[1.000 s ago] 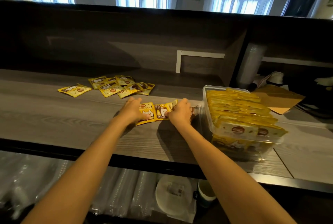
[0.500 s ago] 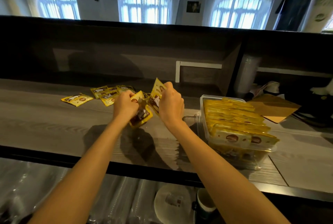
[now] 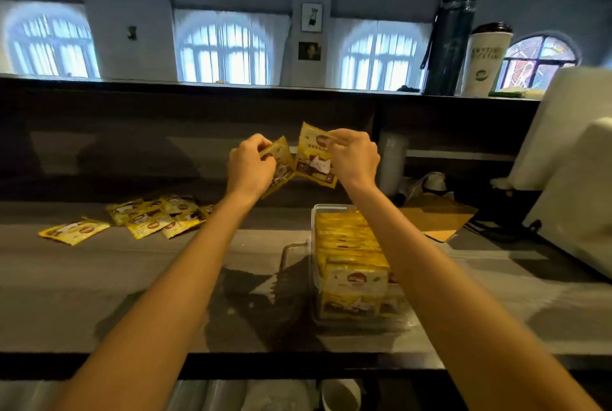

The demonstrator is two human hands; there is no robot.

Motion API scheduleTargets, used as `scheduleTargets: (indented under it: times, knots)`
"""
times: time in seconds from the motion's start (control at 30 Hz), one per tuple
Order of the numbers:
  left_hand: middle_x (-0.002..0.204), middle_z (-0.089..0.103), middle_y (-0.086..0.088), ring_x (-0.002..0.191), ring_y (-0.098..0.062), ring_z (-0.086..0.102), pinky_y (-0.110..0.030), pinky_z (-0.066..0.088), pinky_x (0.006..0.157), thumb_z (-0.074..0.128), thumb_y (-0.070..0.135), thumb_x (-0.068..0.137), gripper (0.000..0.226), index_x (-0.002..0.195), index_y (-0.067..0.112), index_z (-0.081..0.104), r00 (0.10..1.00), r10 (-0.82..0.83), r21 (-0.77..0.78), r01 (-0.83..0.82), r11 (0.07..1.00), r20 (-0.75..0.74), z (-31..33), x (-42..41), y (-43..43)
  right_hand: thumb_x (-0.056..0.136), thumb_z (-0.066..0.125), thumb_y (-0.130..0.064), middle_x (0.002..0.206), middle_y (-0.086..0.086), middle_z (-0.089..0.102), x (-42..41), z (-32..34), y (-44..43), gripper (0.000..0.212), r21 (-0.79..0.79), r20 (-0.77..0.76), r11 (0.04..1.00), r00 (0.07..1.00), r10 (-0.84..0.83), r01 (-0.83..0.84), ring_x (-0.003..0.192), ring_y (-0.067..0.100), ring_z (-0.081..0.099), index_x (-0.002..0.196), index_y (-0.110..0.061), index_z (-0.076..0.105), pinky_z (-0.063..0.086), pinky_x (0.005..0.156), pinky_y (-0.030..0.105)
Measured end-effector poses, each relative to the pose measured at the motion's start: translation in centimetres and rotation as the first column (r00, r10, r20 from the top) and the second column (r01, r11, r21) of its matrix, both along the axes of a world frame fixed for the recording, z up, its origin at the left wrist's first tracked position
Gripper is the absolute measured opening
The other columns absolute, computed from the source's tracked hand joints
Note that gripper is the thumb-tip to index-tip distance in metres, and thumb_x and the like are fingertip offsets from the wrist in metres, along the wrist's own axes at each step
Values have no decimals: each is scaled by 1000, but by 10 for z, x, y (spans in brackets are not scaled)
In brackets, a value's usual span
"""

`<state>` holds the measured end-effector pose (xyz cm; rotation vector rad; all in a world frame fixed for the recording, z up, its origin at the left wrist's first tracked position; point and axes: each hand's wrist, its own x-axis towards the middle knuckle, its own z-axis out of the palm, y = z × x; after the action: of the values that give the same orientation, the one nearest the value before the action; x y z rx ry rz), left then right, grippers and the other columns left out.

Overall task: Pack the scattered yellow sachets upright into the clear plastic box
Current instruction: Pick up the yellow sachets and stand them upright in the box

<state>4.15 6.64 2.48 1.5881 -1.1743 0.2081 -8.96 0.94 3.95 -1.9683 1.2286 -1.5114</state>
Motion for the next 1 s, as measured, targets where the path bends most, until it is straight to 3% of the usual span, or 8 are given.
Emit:
scheduleTargets:
  times: [0.27,0.37,0.5,0.67,0.83,1.0]
  knots:
    - [111,62,-12,105,-20,57,-19,45,70,51,6,91,15,103,4,60,966,-259,89,256,963,24,-15,-50,-41,94,50,-21,111,10,68,-71,-27,-46,25,165,81,974,982,-170,155,104,24,63,110,-11,66,53,89,39]
    - [108,63,-14,106,-25,57,-26,48,72,52,6,91,14,101,5,61,953,-302,144,297,944,16,-24,-55,-51,94,51,-22,112,9,67,-79,-38,-52,25,197,87,971,984,-156,136,104,22,62,112,-11,65,54,88,36]
    - [107,62,-13,107,-25,55,-34,51,80,52,8,91,12,99,9,61,935,-355,216,349,912,-16,-34,-52,-61,94,52,-20,112,11,67,-80,-48,-59,25,202,74,973,989,-126,109,108,23,61,113,-9,65,52,93,38]
    - [99,59,-6,94,-15,55,-18,47,66,53,9,91,13,102,7,61,909,-414,239,411,880,-37,-39,-47,-63,95,51,-19,112,11,67,-80,-52,-64,26,186,115,977,985,-130,107,106,23,62,112,-7,65,51,88,33]
    - [97,58,-7,93,-16,56,-19,47,70,53,7,91,16,105,4,60,880,-470,306,467,830,-69,-42,-43,-65,95,50,-20,111,11,67,-78,-55,-69,26,173,214,973,959,-187,151,104,23,63,112,-6,65,53,88,35]
    - [88,58,-1,85,-12,56,-17,46,64,53,6,90,12,99,8,60,855,-500,299,516,802,-136,-43,-42,-66,95,50,-19,110,11,67,-76,-61,-72,23,165,253,976,950,-182,143,102,23,64,109,-7,64,55,82,32]
